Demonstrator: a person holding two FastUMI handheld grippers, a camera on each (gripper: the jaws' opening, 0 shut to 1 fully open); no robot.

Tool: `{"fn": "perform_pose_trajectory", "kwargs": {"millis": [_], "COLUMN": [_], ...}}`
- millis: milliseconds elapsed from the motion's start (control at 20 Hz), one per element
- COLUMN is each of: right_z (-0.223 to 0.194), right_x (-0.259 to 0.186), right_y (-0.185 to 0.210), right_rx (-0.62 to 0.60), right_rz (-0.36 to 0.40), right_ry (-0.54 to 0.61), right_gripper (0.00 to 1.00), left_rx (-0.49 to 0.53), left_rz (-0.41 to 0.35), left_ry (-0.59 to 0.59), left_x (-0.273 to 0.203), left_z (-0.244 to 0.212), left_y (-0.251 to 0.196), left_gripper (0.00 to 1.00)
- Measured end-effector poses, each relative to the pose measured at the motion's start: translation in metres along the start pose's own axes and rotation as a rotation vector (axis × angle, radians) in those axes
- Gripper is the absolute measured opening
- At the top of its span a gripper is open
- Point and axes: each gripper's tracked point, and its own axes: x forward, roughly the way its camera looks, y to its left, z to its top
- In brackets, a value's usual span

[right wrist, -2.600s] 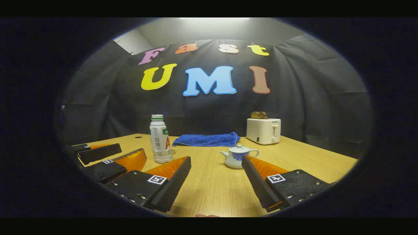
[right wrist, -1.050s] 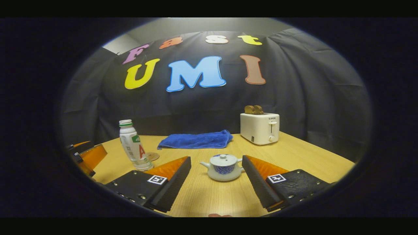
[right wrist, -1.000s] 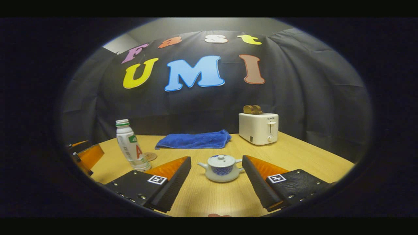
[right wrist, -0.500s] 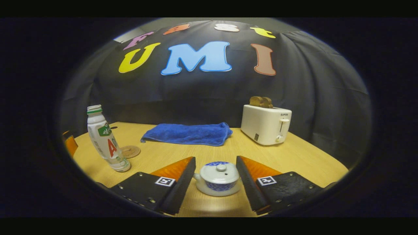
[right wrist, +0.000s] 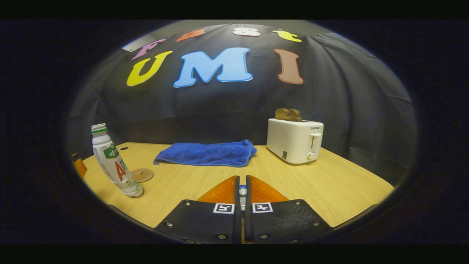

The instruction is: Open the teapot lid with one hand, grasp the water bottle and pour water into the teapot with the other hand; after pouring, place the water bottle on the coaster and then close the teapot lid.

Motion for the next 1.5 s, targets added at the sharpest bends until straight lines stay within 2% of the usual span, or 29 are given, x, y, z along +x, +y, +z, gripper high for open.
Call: {"fn": "perform_pose_trajectory", "kwargs": {"millis": [300, 350, 400, 450, 550, 600, 650, 800, 850, 900, 950, 1000, 1050, 1100, 1150, 1200, 1350, 1400, 1500], "right_z": [0.02, 0.024, 0.025, 0.025, 0.025, 0.025, 0.025, 0.027, 0.028, 0.028, 0.029, 0.029, 0.03, 0.03, 0.03, 0.029, 0.028, 0.027, 0.028], "right_x": [-0.008, -0.011, -0.012, -0.014, -0.016, -0.016, -0.017, -0.019, -0.02, -0.02, -0.021, -0.022, -0.023, -0.023, -0.024, -0.024, -0.023, -0.023, -0.024], "right_y": [0.006, 0.009, 0.012, 0.015, 0.016, 0.016, 0.015, 0.013, 0.012, 0.012, 0.012, 0.011, 0.009, 0.008, 0.007, 0.006, 0.002, 0.002, 0.003], "right_rx": [-0.057, -0.071, -0.077, -0.073, -0.063, -0.058, -0.055, -0.05, -0.047, -0.042, -0.039, -0.038, -0.033, -0.024, -0.017, -0.014, -0.004, -0.001, 0.003], "right_rz": [0.004, 0.007, 0.015, 0.022, 0.034, 0.036, 0.038, 0.038, 0.038, 0.041, 0.043, 0.043, 0.042, 0.043, 0.044, 0.041, 0.039, 0.042, 0.049], "right_ry": [-0.088, -0.106, -0.114, -0.117, -0.117, -0.119, -0.122, -0.131, -0.131, -0.133, -0.136, -0.139, -0.143, -0.145, -0.144, -0.144, -0.142, -0.14, -0.142], "right_gripper": [0.03, 0.2, 0.04, 0.0, 0.04, 0.04, 0.04, 0.04, 0.2, 0.2, 0.04, 0.2, 0.04, 0.04, 0.19, 0.03, 0.03, 0.0, 0.03], "left_rx": [-0.021, -0.027, -0.038, -0.049, -0.047, -0.036, -0.028, -0.039, -0.041, -0.045, -0.044, -0.035, -0.026, -0.024, -0.026, -0.036, -0.041, -0.039, -0.035], "left_rz": [-0.018, -0.026, -0.035, -0.047, -0.058, -0.053, -0.042, -0.053, -0.058, -0.064, -0.069, -0.064, -0.054, -0.055, -0.054, -0.052, -0.055, -0.055, -0.055], "left_ry": [0.024, 0.031, 0.039, 0.048, 0.062, 0.064, 0.067, 0.085, 0.097, 0.103, 0.103, 0.102, 0.102, 0.105, 0.119, 0.14, 0.152, 0.148, 0.147], "left_x": [0.014, 0.019, 0.023, 0.029, 0.041, 0.046, 0.051, 0.065, 0.069, 0.073, 0.076, 0.08, 0.084, 0.089, 0.093, 0.097, 0.103, 0.104, 0.104], "left_z": [-0.007, -0.007, -0.011, -0.011, -0.014, -0.015, -0.017, -0.023, -0.027, -0.03, -0.031, -0.033, -0.034, -0.036, -0.041, -0.046, -0.049, -0.047, -0.048], "left_y": [-0.005, -0.007, -0.01, -0.015, -0.02, -0.02, -0.019, -0.023, -0.024, -0.026, -0.027, -0.026, -0.023, -0.023, -0.024, -0.024, -0.026, -0.026, -0.027], "left_gripper": [0.98, 0.98, 0.98, 0.98, 0.99, 0.95, 0.99, 1.0, 0.99, 0.99, 0.99, 0.99, 0.99, 0.99, 0.99, 0.99, 1.0, 0.97, 0.92]}}
